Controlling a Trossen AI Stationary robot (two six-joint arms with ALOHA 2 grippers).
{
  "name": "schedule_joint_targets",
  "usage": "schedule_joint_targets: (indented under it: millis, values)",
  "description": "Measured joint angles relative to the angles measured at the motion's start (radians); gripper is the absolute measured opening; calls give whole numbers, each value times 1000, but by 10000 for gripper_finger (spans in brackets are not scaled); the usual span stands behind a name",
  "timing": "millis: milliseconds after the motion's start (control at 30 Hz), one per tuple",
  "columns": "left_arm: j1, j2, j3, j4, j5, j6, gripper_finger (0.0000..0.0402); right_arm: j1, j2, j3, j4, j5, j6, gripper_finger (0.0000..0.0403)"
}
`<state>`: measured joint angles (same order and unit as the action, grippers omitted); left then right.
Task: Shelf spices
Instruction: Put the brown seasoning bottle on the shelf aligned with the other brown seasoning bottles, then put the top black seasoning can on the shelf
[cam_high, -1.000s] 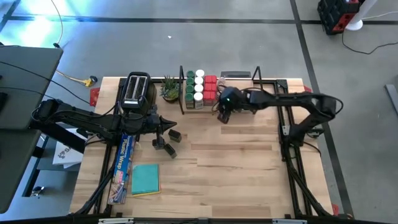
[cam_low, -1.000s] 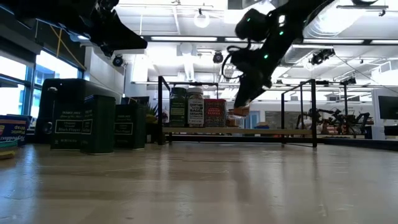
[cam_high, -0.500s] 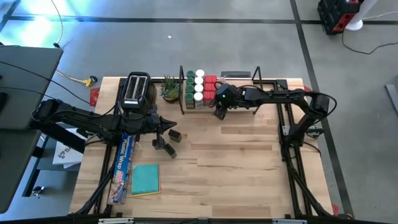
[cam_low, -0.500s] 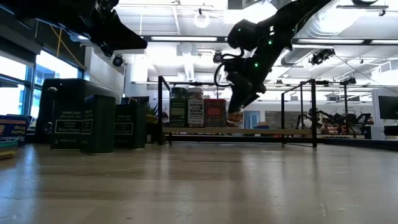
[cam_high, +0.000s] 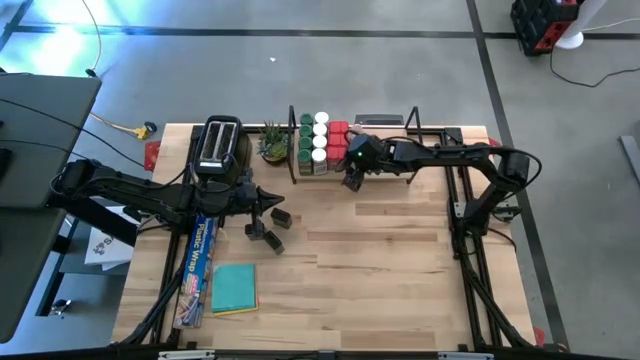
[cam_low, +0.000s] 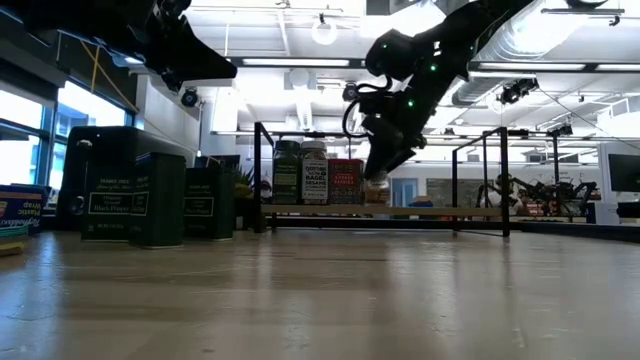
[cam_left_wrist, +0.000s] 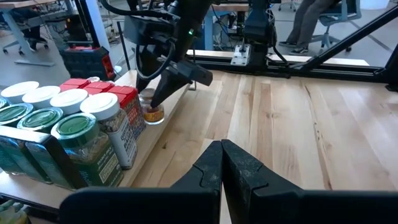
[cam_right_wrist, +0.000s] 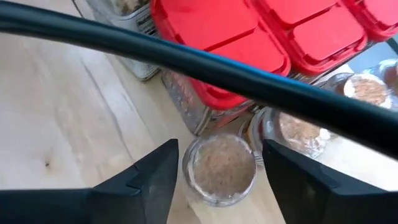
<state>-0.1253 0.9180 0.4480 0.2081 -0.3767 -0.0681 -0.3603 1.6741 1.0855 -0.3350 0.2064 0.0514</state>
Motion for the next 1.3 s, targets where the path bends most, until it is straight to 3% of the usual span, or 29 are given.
schedule_joint_targets:
  millis: [367, 533, 733, 867, 1067, 1300]
  values:
    - [0, 0, 0, 0, 0, 0, 0, 38, -83, 47, -91, 51, 5, 245]
    - [-1, 0, 0, -3, 0, 0, 0, 156, -188, 47, -197, 200, 47, 245]
    - [-48, 0, 13, -103, 33, -35, 0, 363, -210, 18, -95, 179, 18, 245]
    - [-130, -1, 97, -380, 44, -130, 0, 454, -151, -38, 148, 138, 19, 245]
    - [-257, 0, 192, -663, -68, -375, 0, 468, 81, -12, 541, 65, 5, 245]
    - [-344, 0, 201, -752, -202, -590, 0, 414, 342, 250, 527, 43, -7, 245]
